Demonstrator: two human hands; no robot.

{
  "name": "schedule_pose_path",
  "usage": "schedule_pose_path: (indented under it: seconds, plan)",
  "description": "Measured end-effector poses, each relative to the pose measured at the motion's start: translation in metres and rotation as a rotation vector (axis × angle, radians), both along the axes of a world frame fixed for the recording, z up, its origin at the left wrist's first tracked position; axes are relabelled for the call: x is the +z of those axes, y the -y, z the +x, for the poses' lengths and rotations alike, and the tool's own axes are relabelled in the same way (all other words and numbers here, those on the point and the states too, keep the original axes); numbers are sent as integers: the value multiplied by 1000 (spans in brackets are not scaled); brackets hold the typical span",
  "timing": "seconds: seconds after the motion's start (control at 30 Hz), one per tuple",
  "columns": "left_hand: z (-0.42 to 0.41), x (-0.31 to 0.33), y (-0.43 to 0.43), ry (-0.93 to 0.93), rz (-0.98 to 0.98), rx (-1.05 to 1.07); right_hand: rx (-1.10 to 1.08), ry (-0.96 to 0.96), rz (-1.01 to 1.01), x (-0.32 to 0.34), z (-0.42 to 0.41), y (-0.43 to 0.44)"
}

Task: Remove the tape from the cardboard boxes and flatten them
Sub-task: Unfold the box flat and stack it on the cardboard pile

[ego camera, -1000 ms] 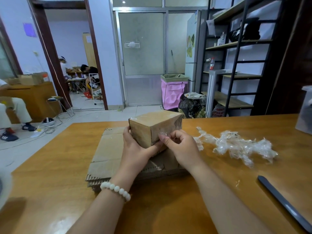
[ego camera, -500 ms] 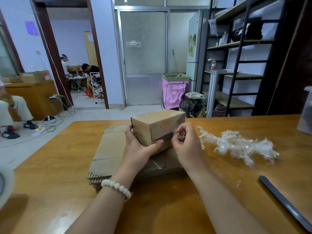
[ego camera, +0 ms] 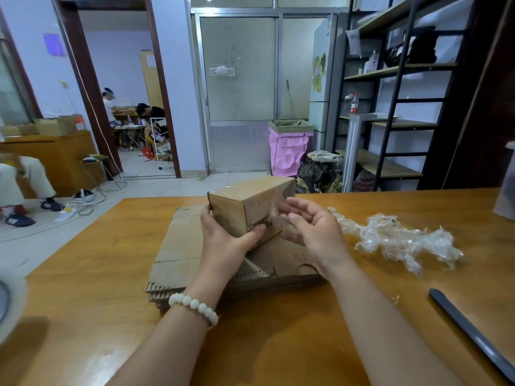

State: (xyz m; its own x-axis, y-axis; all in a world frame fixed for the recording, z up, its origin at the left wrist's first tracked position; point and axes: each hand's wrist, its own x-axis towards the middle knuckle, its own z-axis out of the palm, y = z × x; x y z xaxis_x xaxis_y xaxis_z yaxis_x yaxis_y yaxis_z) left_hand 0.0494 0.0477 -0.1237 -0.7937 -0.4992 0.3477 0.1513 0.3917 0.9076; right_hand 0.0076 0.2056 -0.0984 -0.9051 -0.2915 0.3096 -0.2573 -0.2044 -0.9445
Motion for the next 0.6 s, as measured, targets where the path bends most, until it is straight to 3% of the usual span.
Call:
schedule_pose_path:
  seconds: [0.2, 0.6]
  plan:
    - [4, 3, -3, 7, -5, -7, -37, -72, 153, -4, -3, -3]
    - [3, 0, -2, 25, -57, -32, 64, 51, 215, -2, -6, -9]
